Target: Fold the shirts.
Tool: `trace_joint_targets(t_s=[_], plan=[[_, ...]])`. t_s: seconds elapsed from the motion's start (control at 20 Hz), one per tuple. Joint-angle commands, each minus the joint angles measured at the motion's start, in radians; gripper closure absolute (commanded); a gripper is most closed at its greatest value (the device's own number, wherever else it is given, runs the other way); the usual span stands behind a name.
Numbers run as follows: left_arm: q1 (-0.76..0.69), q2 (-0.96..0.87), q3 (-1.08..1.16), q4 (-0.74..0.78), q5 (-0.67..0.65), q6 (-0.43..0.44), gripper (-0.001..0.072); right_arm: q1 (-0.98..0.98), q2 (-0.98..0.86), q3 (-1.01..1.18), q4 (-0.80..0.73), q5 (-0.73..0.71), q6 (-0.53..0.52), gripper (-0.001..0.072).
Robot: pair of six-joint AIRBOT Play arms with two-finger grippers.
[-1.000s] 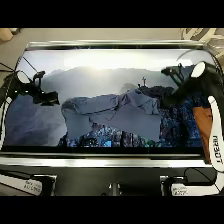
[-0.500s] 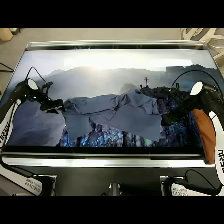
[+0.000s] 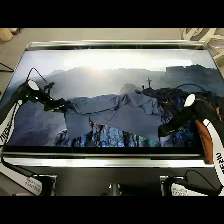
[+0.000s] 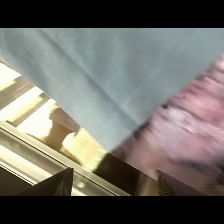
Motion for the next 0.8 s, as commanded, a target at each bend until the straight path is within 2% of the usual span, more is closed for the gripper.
trace_joint_targets(t_s=[0.0, 0.2, 0.3, 0.35, 0.45, 0.5, 0.75], plan=[[0.0, 0.018, 0.006, -0.021, -0.002, 0.026, 0.068, 0.0, 0.001, -0.106, 0.082, -0.079, 0.006, 0.0155], [0.0, 0.067, 0.006, -0.021, -0.001, 0.043, 0.068, 0.0, 0.0, -0.161, 0.15, -0.203, 0.003, 0.0157], [0.0, 0.09, 0.006, -0.021, -0.001, 0.043, 0.068, 0.001, -0.013, -0.163, 0.159, -0.217, 0.01, 0.0166], [0.0, 0.097, 0.006, -0.021, -0.002, 0.043, 0.068, 0.001, -0.021, -0.163, 0.177, -0.229, 0.01, 0.0207], [-0.007, 0.108, 0.006, -0.023, -0.002, 0.043, 0.068, 0.001, -0.02, -0.161, 0.22, -0.267, 0.008, 0.048], [-0.011, 0.116, 0.006, -0.026, -0.002, 0.043, 0.068, 0.001, -0.014, -0.154, 0.226, -0.283, 0.009, 0.0699], [-0.024, 0.272, 0.042, -0.027, 0.029, 0.059, 0.0682, 0.001, 0.096, 0.032, 0.194, -0.267, -0.066, 0.0696]])
